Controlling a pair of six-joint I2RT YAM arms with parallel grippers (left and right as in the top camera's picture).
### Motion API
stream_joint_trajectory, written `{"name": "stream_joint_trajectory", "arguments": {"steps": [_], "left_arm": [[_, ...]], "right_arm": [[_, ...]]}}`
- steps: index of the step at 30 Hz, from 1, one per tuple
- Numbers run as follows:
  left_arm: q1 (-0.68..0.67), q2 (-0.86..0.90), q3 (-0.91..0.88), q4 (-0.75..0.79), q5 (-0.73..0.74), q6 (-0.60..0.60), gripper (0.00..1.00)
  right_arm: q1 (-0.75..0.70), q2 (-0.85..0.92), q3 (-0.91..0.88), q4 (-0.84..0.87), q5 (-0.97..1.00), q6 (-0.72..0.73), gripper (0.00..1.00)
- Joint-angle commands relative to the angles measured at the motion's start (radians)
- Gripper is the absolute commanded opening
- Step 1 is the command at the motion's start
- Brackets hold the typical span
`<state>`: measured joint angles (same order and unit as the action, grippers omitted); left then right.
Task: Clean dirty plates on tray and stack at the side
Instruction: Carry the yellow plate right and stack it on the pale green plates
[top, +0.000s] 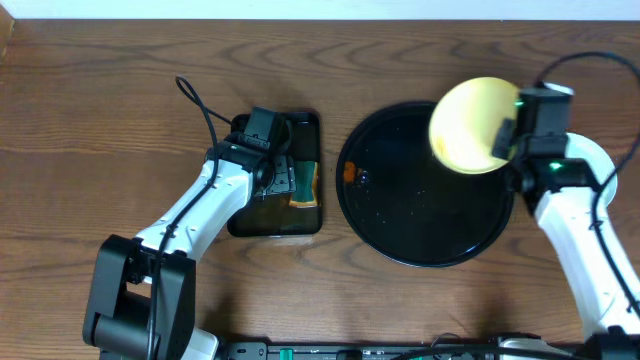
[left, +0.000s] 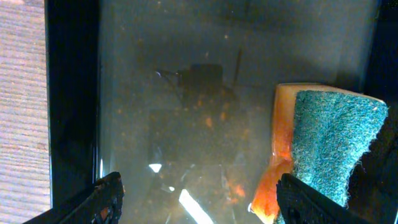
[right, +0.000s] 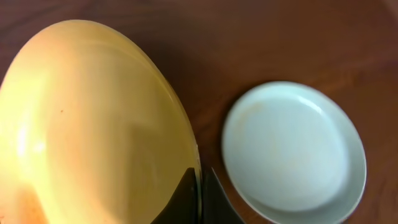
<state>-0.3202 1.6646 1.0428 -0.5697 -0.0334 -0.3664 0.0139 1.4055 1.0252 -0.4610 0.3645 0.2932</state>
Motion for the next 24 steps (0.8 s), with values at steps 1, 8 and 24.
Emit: {"name": "stream_joint_trajectory", "arguments": {"steps": [1, 8, 24], "left_arm": [[0.001, 0.001, 0.008, -0.002, -0.02, -0.006, 0.8], [0.001, 0.001, 0.008, -0.003, -0.02, -0.006, 0.8], [0.001, 0.001, 0.008, -0.002, -0.02, -0.006, 0.8]], "right_arm": [[-0.106, 0.022, 0.002, 0.002, -0.06, 0.175, 0.01], [-0.296, 0.067, 0.002, -0.016, -0.066, 0.284, 0.01], [-0.547, 0.158, 0.002, -0.052, -0.086, 0.285, 0.15]]}}
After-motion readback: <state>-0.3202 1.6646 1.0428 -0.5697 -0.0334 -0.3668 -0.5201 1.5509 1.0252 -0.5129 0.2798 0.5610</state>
